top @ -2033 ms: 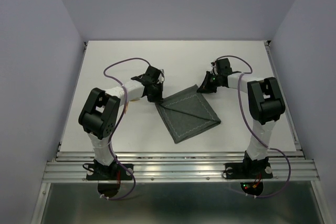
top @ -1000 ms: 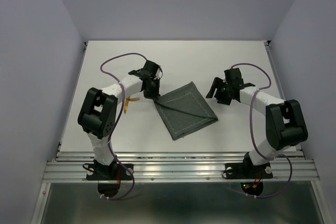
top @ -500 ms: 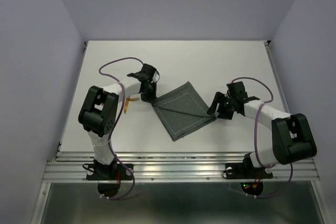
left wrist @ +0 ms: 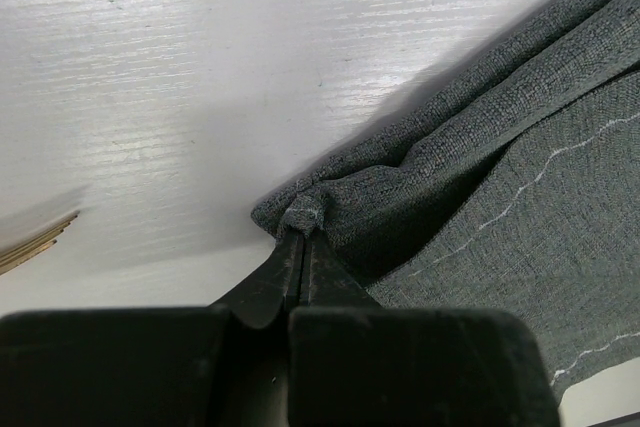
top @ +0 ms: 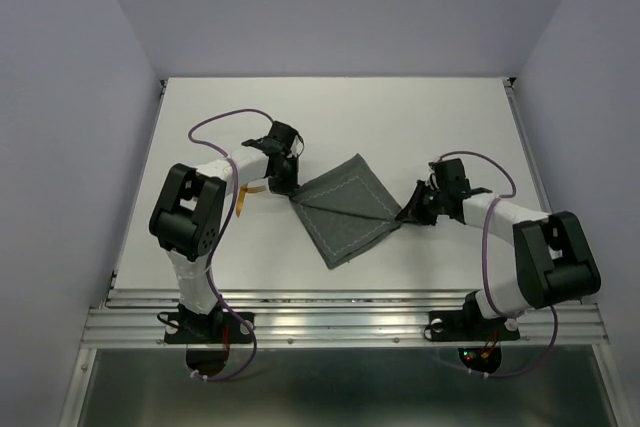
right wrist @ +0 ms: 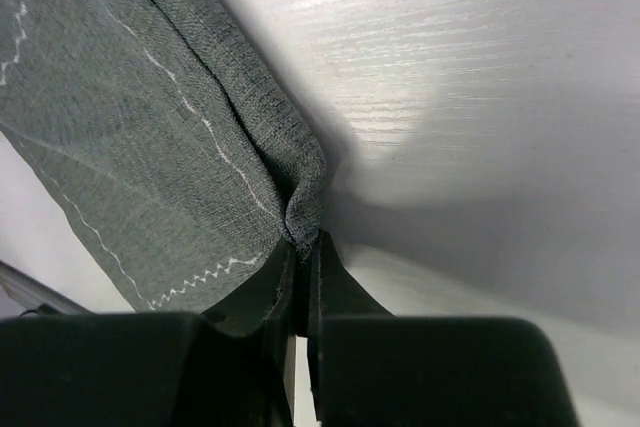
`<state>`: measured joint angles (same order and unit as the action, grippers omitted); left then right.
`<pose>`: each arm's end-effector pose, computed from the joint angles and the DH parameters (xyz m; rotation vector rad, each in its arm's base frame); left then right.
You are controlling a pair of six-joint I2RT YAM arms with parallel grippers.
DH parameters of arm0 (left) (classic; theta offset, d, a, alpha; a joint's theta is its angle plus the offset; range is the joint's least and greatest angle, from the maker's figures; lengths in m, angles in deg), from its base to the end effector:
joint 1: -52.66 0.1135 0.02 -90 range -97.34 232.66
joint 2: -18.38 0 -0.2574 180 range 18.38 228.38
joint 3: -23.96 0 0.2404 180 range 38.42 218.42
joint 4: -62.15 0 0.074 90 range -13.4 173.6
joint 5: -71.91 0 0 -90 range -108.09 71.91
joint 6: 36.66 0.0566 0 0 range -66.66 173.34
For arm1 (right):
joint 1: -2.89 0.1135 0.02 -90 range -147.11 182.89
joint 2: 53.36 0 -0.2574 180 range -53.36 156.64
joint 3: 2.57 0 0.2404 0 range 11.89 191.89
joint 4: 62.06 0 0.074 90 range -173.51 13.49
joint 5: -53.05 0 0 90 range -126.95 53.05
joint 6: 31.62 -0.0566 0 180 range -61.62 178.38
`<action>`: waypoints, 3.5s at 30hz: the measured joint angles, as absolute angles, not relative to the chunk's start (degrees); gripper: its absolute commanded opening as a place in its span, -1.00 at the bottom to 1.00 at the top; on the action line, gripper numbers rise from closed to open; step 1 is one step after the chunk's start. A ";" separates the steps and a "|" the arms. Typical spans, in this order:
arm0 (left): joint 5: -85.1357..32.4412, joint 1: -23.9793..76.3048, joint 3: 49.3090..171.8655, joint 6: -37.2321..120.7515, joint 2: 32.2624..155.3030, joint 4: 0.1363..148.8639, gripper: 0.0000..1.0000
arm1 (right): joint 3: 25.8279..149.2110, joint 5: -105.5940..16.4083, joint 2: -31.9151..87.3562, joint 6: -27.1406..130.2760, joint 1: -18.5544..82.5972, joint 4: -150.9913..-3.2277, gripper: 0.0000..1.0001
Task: Fold the napkin into a case and place the utensils inside
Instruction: Smooth out the top corner of the smaller-rectangle-folded napkin at the center of the board.
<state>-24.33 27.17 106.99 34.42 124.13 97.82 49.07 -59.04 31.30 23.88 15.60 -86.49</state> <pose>0.3403 -0.1690 0.1574 0.1920 2.6338 -0.4157 0.2545 0.0792 0.1322 0.3545 2.6453 0.7881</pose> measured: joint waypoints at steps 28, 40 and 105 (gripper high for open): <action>-28.70 27.23 102.95 32.30 122.21 95.70 -1.00 | 47.04 -41.64 13.55 24.76 15.63 -101.18 0.46; -27.82 27.23 103.34 32.26 122.65 95.54 -1.00 | 47.96 -38.56 0.05 17.02 30.53 -105.79 0.14; -27.23 27.21 105.27 33.37 124.04 95.65 -1.00 | 47.72 -25.44 27.89 -16.64 59.25 -85.07 -0.99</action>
<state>-27.23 27.21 105.27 33.37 124.04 95.65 47.72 -25.44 27.89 -16.64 59.25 -85.07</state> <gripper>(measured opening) 0.026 0.062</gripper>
